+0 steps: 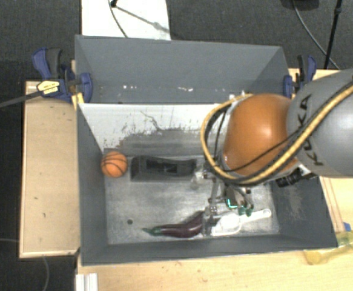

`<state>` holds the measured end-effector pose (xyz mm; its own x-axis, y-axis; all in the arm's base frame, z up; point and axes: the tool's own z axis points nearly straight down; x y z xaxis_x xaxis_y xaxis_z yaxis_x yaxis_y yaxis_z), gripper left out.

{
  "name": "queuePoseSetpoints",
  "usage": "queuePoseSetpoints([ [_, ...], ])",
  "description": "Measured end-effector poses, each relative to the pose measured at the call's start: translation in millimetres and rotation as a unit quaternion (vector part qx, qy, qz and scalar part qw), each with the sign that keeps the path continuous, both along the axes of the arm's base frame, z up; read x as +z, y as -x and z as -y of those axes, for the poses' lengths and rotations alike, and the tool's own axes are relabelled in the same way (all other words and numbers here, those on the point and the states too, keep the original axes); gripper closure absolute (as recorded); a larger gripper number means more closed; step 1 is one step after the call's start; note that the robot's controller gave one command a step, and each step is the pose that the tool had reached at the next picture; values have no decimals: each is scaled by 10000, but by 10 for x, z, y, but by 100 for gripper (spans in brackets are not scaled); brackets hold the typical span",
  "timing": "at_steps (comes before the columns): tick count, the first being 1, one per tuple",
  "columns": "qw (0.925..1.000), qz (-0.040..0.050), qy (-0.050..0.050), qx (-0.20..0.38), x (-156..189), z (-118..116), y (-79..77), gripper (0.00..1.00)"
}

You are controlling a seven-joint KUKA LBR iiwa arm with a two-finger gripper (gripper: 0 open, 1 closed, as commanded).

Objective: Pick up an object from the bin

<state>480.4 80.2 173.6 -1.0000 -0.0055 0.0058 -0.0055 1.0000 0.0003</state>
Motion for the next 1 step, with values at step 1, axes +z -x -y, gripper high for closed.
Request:
queuePoseSetpoints([
  [1, 10000, 40, -4, -18, 36, 4, -19, 0],
])
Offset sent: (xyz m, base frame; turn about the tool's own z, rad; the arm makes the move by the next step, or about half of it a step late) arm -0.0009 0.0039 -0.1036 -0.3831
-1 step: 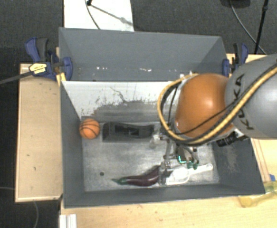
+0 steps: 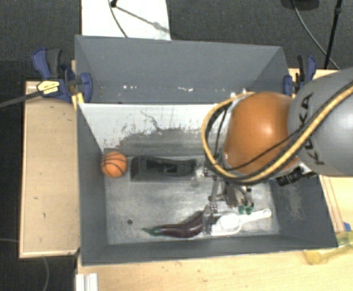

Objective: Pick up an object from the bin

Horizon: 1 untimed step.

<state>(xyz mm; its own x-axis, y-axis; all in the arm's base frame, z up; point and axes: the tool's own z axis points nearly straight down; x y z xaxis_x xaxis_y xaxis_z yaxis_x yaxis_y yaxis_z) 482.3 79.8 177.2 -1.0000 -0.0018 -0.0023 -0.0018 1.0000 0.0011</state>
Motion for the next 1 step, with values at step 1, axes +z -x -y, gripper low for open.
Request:
queuePoseSetpoints([
  [1, 9978, 40, 1, 669, -334, -19, -12, 0],
])
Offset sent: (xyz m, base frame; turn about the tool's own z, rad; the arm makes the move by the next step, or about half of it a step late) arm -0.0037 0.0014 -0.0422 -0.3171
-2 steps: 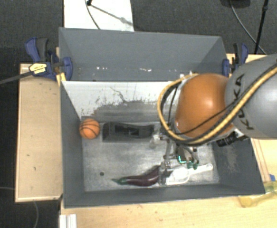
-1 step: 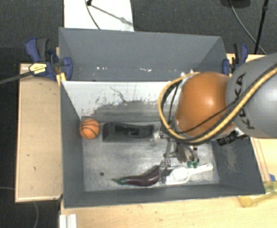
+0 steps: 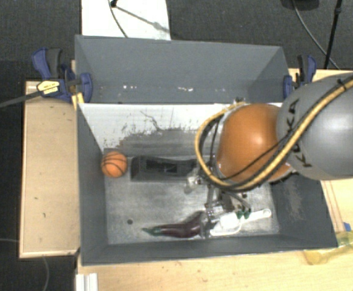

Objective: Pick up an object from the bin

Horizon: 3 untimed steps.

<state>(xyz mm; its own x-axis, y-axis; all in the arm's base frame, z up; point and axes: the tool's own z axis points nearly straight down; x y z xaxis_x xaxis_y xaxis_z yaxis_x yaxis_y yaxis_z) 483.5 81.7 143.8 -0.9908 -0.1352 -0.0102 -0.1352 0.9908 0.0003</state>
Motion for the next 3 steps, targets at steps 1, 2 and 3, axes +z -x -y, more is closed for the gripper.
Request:
queuePoseSetpoints([
  [1, 9984, 3, 2, 563, -678, 1, -1, 0],
  [2, 9926, -38, 10, 1214, -50, -221, 66, 0],
  [3, 9780, 30, 13, 2084, -637, -202, 32, 0],
])
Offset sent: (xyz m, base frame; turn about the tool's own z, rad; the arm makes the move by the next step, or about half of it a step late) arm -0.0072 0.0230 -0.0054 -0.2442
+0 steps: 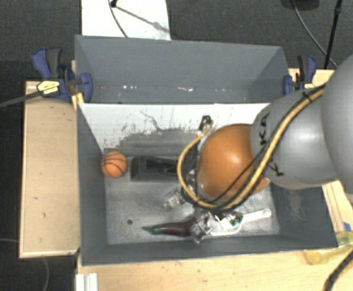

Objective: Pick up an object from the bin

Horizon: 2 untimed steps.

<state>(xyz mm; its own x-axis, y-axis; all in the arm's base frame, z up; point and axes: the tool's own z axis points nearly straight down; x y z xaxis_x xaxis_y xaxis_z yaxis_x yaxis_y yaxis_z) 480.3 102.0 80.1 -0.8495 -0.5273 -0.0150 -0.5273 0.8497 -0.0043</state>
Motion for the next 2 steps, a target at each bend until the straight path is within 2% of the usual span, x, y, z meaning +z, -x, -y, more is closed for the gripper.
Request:
queuePoseSetpoints([
  [1, 9983, -27, -16, -587, -75, 60, -80, 100],
  [2, 9982, -28, -11, -593, -79, 68, -81, 100],
])
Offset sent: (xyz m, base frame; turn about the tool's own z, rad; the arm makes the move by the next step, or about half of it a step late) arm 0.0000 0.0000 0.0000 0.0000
